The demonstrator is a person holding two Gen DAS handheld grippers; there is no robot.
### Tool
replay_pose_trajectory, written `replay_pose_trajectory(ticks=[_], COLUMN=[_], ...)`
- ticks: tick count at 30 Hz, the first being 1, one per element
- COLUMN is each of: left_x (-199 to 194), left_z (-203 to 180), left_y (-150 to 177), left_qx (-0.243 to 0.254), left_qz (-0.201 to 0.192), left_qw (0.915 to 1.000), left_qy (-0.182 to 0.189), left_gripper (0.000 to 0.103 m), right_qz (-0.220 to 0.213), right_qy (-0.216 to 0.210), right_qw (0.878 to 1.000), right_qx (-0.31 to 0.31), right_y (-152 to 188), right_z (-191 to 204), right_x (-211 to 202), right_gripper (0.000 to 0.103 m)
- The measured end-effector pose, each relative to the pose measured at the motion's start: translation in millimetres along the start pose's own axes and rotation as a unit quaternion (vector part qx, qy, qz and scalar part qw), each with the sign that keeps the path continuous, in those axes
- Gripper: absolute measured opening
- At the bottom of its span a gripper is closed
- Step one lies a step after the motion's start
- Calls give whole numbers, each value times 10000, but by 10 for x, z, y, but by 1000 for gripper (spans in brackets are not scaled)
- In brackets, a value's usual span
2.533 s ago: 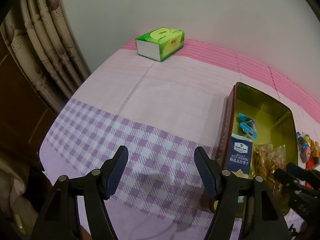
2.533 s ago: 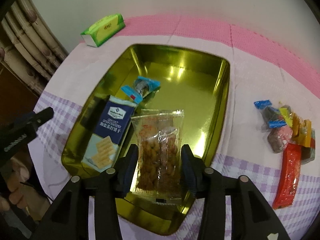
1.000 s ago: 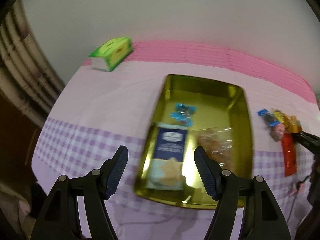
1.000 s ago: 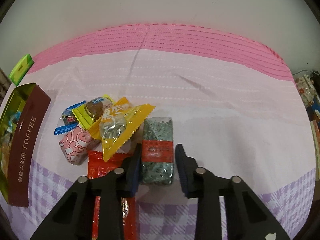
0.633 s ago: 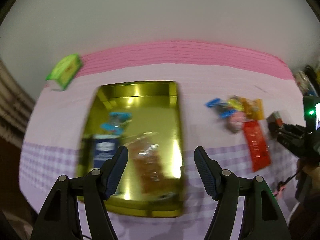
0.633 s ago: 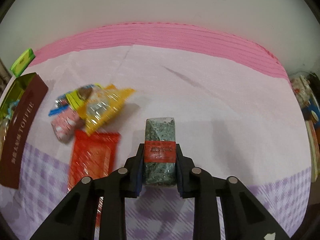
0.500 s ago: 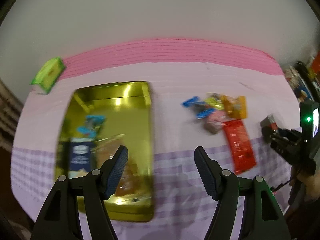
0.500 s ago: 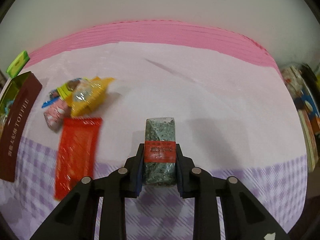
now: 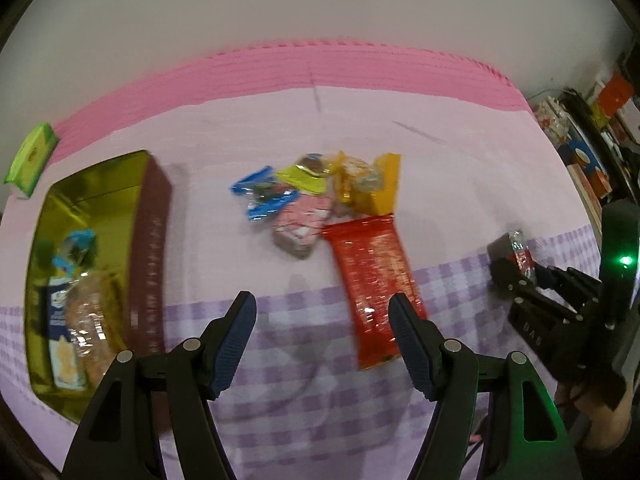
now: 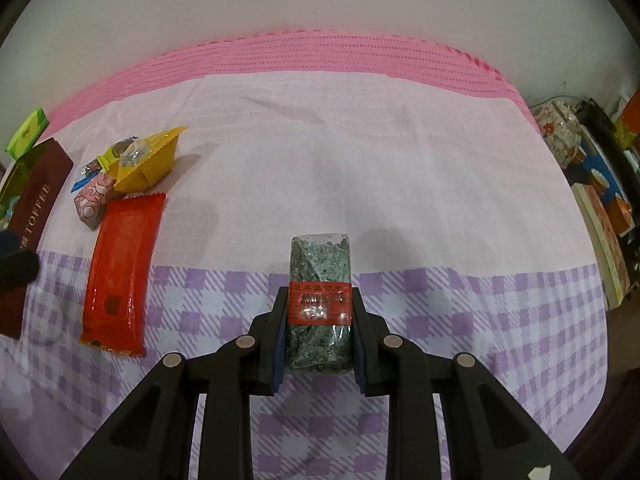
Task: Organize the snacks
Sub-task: 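Grasp the red wafer pack with the left tool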
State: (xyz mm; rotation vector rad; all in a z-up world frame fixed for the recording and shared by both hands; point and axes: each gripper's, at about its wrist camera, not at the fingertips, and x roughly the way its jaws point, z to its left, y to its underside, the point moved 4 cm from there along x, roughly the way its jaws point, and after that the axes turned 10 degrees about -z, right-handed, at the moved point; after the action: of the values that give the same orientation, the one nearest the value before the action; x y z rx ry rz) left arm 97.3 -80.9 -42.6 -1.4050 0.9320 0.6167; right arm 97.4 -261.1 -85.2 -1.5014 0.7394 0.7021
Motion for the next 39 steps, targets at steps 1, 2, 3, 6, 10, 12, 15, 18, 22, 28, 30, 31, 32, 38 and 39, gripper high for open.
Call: replay_pose_trajectory(ticks=[1,2,3,6,10,12,15,18,22,28,30,31,32,38,39], left_x=[41,89,129,222,351,438,572,645,718,734,725,716,705,595,560], left_z=[-35,-79,-111,-188,-302,-338,-360,-355,-357,-406,-405,-412,-407,-314,-280], left_y=[7,3,1,-32,-58,-69,-79,-79,-53,-46,-40,-30,-18,82,120], left_qx=[5,7,13,-17,-46,-105,-137,-112,-39,240,284,295,309,392,413], left_qz=[38,91,136,224,350,450,523,553,636,550,529,513,498,468,483], left_qw=[10000,9999,9999,9997,9993,9989,9985,9981,9976,9980,9980,9981,9982,9981,9980], left_qy=[24,50,52,74,92,70,-125,-231,-266,-218,-185,-172,-160,-76,-71], left_gripper=[69,69,69,69,69,69,69,69,67,58,55,54,53,44,44], right_qz=[17,16,19,30,51,64,52,56,52,53,53,53,52,53,51], right_qy=[-13,-35,-54,-98,-151,-183,-193,-197,-203,-214,-212,-213,-208,-206,-205], right_qw=[10000,10000,10000,9999,9998,9998,9998,9997,9997,9997,9997,9997,9997,9997,9997], right_qx=[9,18,32,46,70,95,98,113,110,131,129,112,104,111,108], right_y=[4,5,8,-9,-37,-43,-45,-44,-44,-47,-48,-48,-49,-50,-49], right_z=[-7,-15,-29,-77,-142,-170,-186,-184,-181,-181,-181,-183,-182,-176,-179], right_x=[10,16,24,47,91,103,112,113,112,111,112,112,113,118,116], right_gripper=[24,24,24,24,24,24,24,24,24,25,25,25,25,25,25])
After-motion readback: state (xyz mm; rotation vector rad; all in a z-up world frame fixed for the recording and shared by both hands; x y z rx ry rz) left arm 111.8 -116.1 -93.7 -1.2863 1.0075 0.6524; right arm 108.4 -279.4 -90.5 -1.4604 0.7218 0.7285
